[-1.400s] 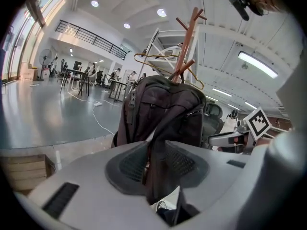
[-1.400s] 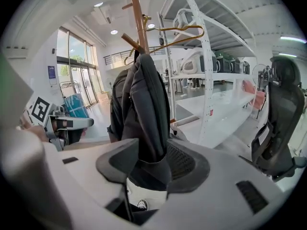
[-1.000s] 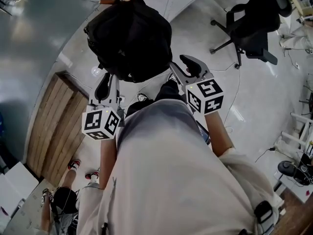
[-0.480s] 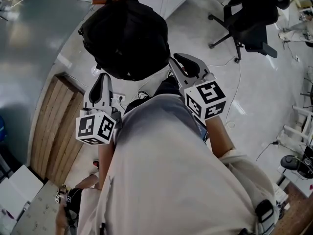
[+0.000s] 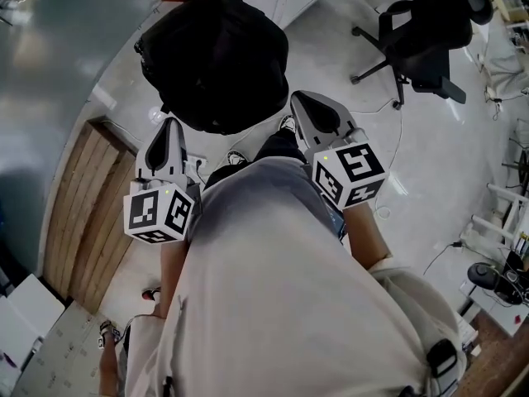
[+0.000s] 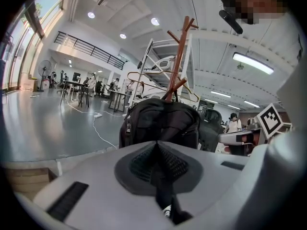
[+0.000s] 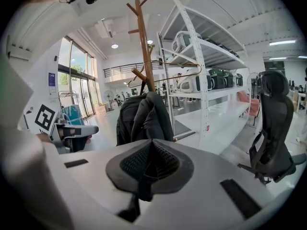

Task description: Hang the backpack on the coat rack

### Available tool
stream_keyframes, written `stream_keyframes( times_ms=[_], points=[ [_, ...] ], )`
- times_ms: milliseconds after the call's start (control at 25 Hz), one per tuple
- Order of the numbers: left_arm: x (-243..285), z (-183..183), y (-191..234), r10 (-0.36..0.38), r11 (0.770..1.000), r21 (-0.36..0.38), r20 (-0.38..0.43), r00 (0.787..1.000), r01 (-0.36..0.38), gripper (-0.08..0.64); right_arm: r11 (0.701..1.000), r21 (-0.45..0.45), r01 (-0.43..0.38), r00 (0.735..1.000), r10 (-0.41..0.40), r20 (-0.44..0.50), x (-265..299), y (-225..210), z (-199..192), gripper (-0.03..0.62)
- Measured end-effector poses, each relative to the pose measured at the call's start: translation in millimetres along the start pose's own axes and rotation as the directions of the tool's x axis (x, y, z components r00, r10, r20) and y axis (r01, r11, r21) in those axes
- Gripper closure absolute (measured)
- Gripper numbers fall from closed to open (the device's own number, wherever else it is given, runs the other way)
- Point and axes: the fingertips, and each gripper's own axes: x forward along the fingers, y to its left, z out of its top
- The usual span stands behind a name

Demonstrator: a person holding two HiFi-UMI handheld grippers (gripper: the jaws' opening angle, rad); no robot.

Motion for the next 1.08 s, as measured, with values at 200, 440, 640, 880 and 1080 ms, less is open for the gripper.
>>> stream_keyframes(
  times_ms=[200,440,640,880,1080],
  points=[
    [5.3,2.5,-6.6,-0.003,1.000,0.011,0.003,1.000,0.003,0.552,1.000,-0.015,-0.007,1.000,0.007,-0.010,1.1,-2.1,5.0,0.584],
    [6.4,-6.7,7.3,0.050,0.998,0.030,-0.017,0.999,-0.049,0.554,0.996,-0.083,-0.033,0.998,0.029,-0.055,9.1,7.1,-1.4,0.584],
    [10.3,-15.1,13.3,0.061,0.998,0.004,-0.046,0.997,-0.061,0.558,0.994,-0.109,-0.018,0.995,0.007,-0.104,16.3,7.4,-11.0,0.583],
    [17.9,-31.2,13.6,0.060,0.998,-0.014,-0.110,0.992,-0.061,0.563,0.989,-0.148,0.009,0.990,-0.029,-0.135,24.2,3.5,-13.9,0.583],
    [19.9,-34.4,17.8,0.061,0.998,-0.024,-0.124,0.990,-0.064,0.565,0.993,-0.116,0.017,0.988,-0.034,-0.152,27.3,8.7,-20.0,0.583]
  ],
)
